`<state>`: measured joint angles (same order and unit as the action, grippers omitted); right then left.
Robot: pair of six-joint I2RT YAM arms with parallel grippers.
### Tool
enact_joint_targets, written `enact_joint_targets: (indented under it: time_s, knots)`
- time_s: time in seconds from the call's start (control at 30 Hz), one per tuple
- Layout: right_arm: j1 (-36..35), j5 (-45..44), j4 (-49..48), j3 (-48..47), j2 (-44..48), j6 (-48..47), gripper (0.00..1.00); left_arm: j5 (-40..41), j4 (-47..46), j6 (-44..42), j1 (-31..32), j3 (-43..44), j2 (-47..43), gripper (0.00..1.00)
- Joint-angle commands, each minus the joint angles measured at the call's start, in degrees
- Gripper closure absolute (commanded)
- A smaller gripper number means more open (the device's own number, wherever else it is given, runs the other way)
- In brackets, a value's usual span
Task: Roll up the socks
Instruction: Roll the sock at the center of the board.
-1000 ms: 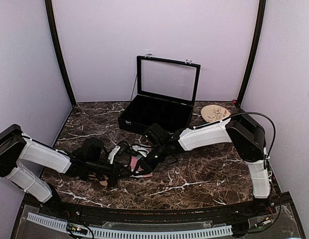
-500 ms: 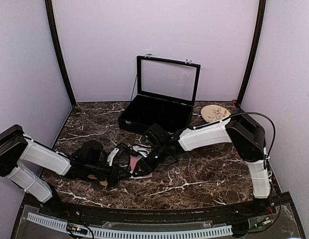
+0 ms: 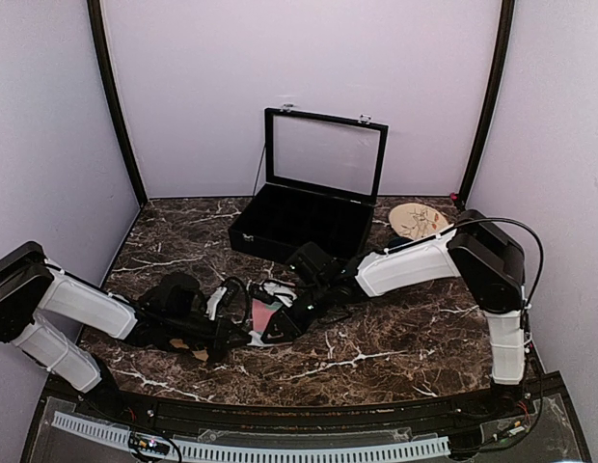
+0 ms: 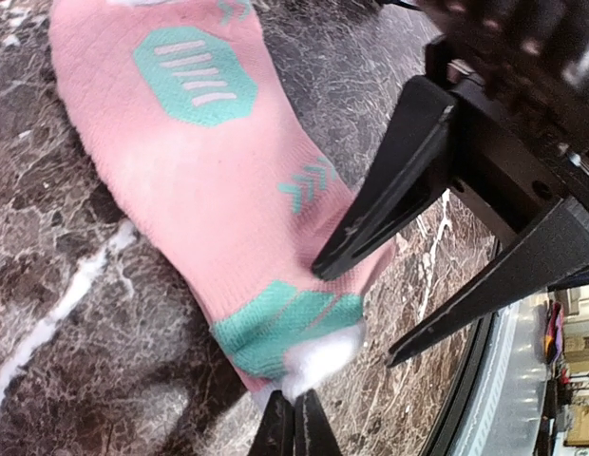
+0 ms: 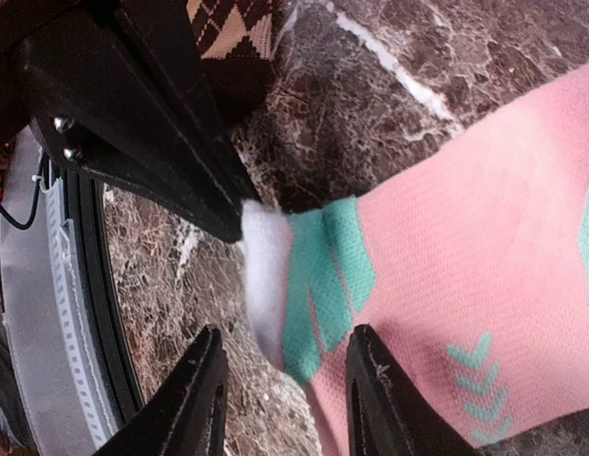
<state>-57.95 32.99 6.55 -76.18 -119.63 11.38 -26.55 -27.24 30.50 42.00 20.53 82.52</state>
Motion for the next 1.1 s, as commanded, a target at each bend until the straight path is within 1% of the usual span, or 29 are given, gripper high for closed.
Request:
enact_joint_targets:
  time_s: [0.0,0.23,0.3,0.33,0.53,0.8,0.93,1.07]
  knots:
    - [0.24,-4.82,-3.58,2.96,4.42,-1.17,0.60,-1.52,1.38,3.73,-1.41,1.26,-0.90,1.00]
    - [-1.53,-13.08,-3.94,6.21,7.82,-7.03,0.59,-4.90,2.22,6.94,-3.78,3.00,-0.04,1.00]
    - [-3.23,-17.03,-3.96,6.90,8.36,-9.44,0.59,-5.76,2.64,7.28,-4.11,3.63,0.26,1.00]
    - [-4.24,-20.32,-4.10,7.37,8.63,-10.67,0.59,-6.15,2.78,7.40,-4.24,3.90,0.52,1.00]
    - [-9.21,-32.13,-7.65,10.60,9.53,-15.07,0.59,-8.34,4.42,7.43,-4.71,5.65,2.25,1.00]
    - [-12.43,-43.89,-10.32,12.45,9.19,-19.19,0.59,-10.90,5.29,7.97,-5.76,6.48,3.94,1.00]
    - [-12.96,-47.28,-11.31,12.29,8.25,-20.87,0.59,-12.27,5.36,7.83,-5.87,6.74,4.82,1.00]
    - [-12.97,-47.68,-11.40,11.49,7.31,-22.06,0.61,-13.37,5.12,7.83,-6.13,6.88,5.65,1.00]
